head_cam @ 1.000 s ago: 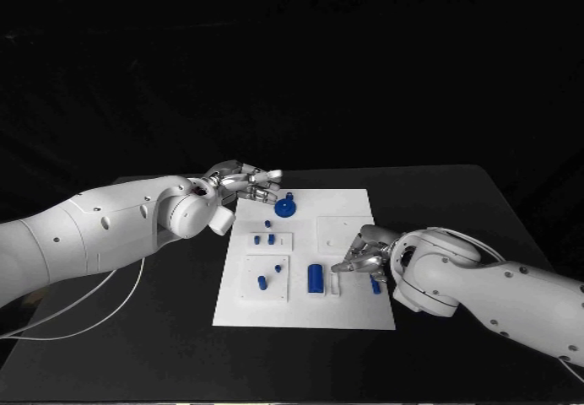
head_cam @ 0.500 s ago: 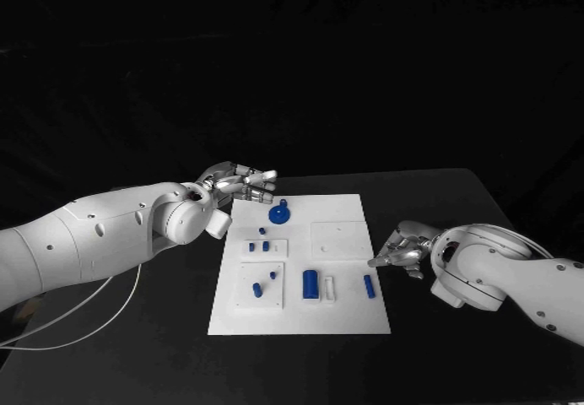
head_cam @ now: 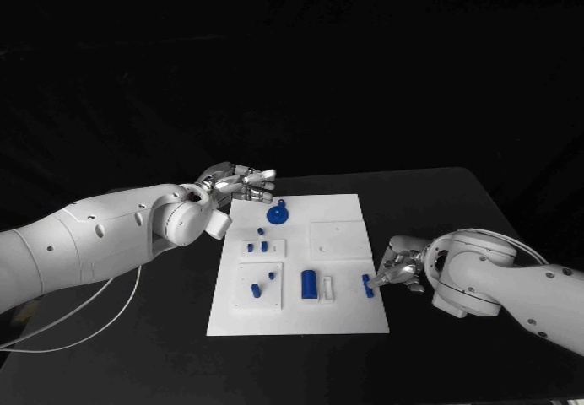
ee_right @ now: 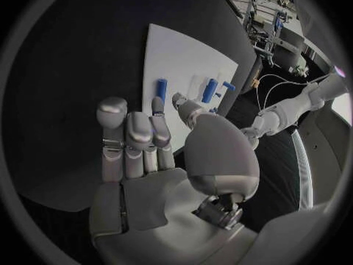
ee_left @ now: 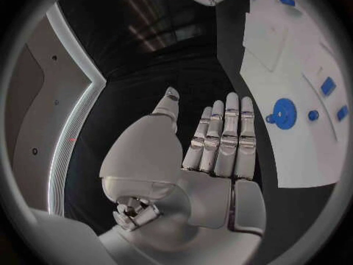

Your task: Assemble the parts on the task board

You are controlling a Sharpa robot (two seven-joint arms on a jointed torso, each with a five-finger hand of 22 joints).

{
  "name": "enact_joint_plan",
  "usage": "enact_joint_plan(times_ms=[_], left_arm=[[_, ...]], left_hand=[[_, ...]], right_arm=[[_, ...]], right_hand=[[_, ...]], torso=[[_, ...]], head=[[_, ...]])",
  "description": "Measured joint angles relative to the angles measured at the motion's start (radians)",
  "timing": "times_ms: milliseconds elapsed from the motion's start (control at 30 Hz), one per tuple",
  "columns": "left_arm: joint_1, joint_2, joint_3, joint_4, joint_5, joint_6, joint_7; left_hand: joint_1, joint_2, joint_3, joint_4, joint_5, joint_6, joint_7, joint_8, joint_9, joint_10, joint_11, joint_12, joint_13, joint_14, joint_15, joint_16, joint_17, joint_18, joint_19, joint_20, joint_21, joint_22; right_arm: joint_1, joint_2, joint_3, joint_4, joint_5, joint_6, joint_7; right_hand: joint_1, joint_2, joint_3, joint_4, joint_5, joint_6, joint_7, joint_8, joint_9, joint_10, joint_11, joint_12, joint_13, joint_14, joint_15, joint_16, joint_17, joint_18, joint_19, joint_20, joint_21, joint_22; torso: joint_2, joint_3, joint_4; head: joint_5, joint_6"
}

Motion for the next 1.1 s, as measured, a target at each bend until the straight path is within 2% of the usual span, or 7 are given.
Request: enact_joint_plan(times_ms=[100, 333, 400, 733, 967, 1100], left_arm=[[-0.001, 0.001, -0.001, 0.0, 0.001, 0.001, 0.0], [-0.002, 0.001, -0.001, -0.001, 0.003, 0.003, 0.0], [-0.002, 0.0, -0.001, -0.001, 0.003, 0.003, -0.001], [-0.002, -0.001, -0.002, 0.0, 0.004, 0.007, -0.005], [-0.002, -0.001, -0.002, 0.013, 0.014, 0.012, -0.013], [-0.002, 0.0, -0.002, 0.02, 0.024, 0.019, -0.019]], left_hand=[[0.0, 0.0, 0.0, 0.0, 0.0, 0.0, 0.0, 0.0, 0.0, 0.0, 0.0, 0.0, 0.0, 0.0, 0.0, 0.0, 0.0, 0.0, 0.0, 0.0, 0.0, 0.0], [0.0, 0.0, 0.0, 0.0, 0.0, 0.0, 0.0, 0.0, 0.0, 0.0, 0.0, 0.0, 0.0, 0.0, 0.0, 0.0, 0.0, 0.0, 0.0, 0.0, 0.0, 0.0], [0.0, 0.0, 0.0, 0.0, 0.0, 0.0, 0.0, 0.0, 0.0, 0.0, 0.0, 0.0, 0.0, 0.0, 0.0, 0.0, 0.0, 0.0, 0.0, 0.0, 0.0, 0.0], [0.0, 0.0, 0.003, 0.003, 0.0, 0.0, 0.0, 0.0, 0.0, 0.0, 0.0, 0.0, 0.0, 0.0, 0.0, 0.0, 0.0, 0.0, 0.0, 0.0, 0.0, -0.002], [-0.011, -0.011, 0.004, 0.015, 0.0, 0.0, 0.0, 0.0, 0.0, 0.0, 0.0, 0.0, 0.0, 0.0, 0.0, 0.0, -0.004, 0.0, 0.0, 0.0, 0.0, -0.002], [-0.011, -0.011, 0.008, 0.026, 0.0, 0.0, 0.0, 0.0, 0.0, 0.0, 0.0, 0.0, 0.0, 0.0, 0.0, 0.0, -0.006, 0.0, 0.0, 0.0, 0.0, -0.002]], right_arm=[[-0.005, 0.01, -0.001, -0.002, -0.011, 0.007, -0.014], [-0.013, 0.03, -0.003, -0.012, -0.034, 0.012, -0.039], [-0.015, 0.034, -0.003, -0.016, -0.042, 0.012, -0.043], [-0.024, 0.059, -0.008, -0.033, -0.098, 0.006, -0.053], [-0.026, 0.08, -0.017, -0.044, -0.163, 0.0, -0.054], [-0.025, 0.092, -0.024, -0.05, -0.205, -0.004, -0.054]], right_hand=[[0.0, 0.0, 0.0, 0.009, 0.0, 0.001, -0.001, 0.0, 0.053, 0.004, -0.004, 0.0, 0.0, 0.0, 0.0, 0.0, 0.001, 0.0, 0.0, 0.0, 0.0, 0.0], [-0.013, -0.013, 0.003, 0.036, 0.0, 0.001, -0.001, 0.0, 0.086, 0.004, -0.004, -0.005, -0.001, 0.0, 0.0, 0.0, 0.001, 0.0, 0.0, 0.0, 0.0, 0.0], [-0.013, -0.013, 0.001, 0.043, 0.0, 0.001, -0.001, 0.0, 0.09, 0.004, -0.004, -0.005, -0.002, 0.0, 0.0, 0.0, 0.001, 0.0, 0.0, 0.0, 0.0, 0.0], [-0.03, -0.03, 0.01, 0.068, -0.004, -0.002, 0.002, 0.0, 0.094, 0.004, -0.004, -0.009, -0.002, 0.0, 0.0, 0.004, 0.003, 0.0, 0.0, 0.0, 0.0, 0.0], [-0.03, -0.03, 0.011, 0.069, -0.004, 0.002, 0.0, 0.009, 0.096, 0.004, -0.004, -0.009, -0.002, 0.0, 0.0, 0.004, 0.003, 0.0, 0.0, 0.0, 0.0, 0.0], [-0.026, -0.035, 0.022, 0.055, -0.004, 0.003, -0.004, 0.013, 0.097, 0.003, -0.004, -0.009, -0.002, 0.0, 0.0, 0.004, 0.005, 0.0, 0.0, 0.0, 0.004, 0.0]], torso=[[0.0, -0.0007, 0.0018], [0.001, -0.0033, 0.0041], [0.001, -0.0043, 0.0042], [0.001, -0.005, 0.0041], [0.001, -0.0055, 0.0041], [0.0, -0.0058, 0.0038]], head=[[-0.004, -0.001], [-0.005, -0.006], [-0.004, -0.008], [0.0, -0.014], [0.002, -0.018], [0.005, -0.02]])
